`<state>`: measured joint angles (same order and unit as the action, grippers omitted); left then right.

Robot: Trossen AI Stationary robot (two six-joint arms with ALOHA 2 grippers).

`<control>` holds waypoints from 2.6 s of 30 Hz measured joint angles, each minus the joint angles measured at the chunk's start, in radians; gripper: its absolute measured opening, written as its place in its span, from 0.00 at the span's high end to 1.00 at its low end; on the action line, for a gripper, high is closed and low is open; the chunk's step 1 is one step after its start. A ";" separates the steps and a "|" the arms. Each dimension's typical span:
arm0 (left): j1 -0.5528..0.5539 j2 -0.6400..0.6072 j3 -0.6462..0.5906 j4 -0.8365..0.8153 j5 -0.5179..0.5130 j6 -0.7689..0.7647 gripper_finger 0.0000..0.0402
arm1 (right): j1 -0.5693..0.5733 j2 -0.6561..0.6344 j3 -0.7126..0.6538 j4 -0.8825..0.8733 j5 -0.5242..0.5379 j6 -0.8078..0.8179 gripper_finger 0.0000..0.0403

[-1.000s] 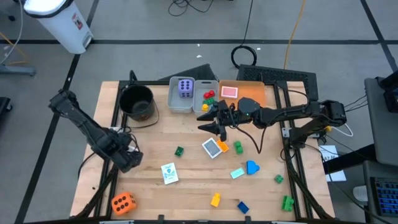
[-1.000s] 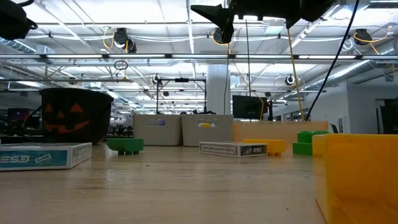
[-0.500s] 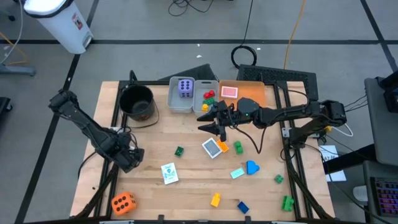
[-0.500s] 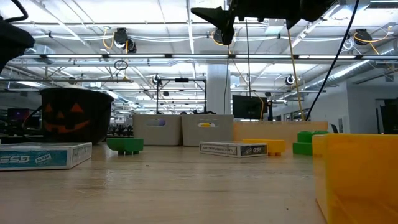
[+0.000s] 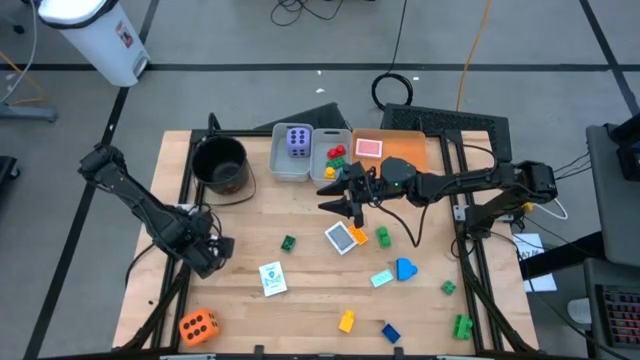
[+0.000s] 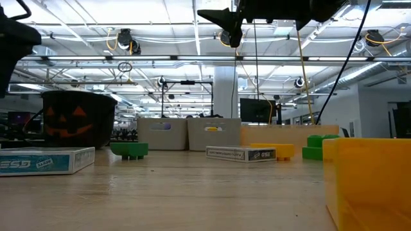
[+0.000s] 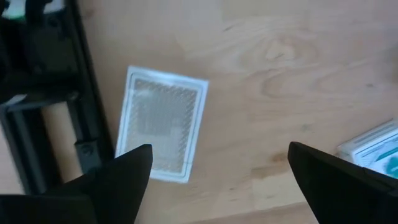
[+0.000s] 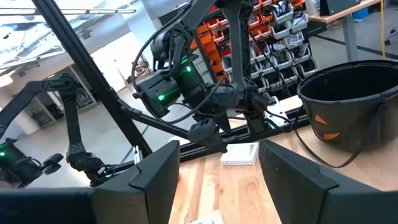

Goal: Pick & Place Toys
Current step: Put the brown playing card into the orange bin

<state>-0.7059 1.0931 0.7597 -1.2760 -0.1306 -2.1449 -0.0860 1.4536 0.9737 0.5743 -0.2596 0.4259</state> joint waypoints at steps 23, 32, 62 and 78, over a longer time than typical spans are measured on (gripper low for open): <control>0.219 0.262 0.000 0.072 0.185 0.609 0.06 | 0.000 0.000 0.000 -0.027 0.025 0.001 0.48; 0.262 0.436 0.000 0.074 0.295 0.729 0.06 | 0.001 0.000 0.000 -0.027 0.024 0.007 0.48; 0.271 0.370 0.000 0.386 0.251 0.797 0.06 | 0.001 0.000 0.000 -0.027 0.023 0.008 0.48; 0.323 0.248 0.001 0.317 0.222 0.771 0.06 | 0.001 0.000 0.000 -0.027 0.025 0.006 0.48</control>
<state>-0.3830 1.3407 0.7609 -0.9589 0.0914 -1.3739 -0.0849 1.4536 0.9733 0.5476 -0.2349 0.4324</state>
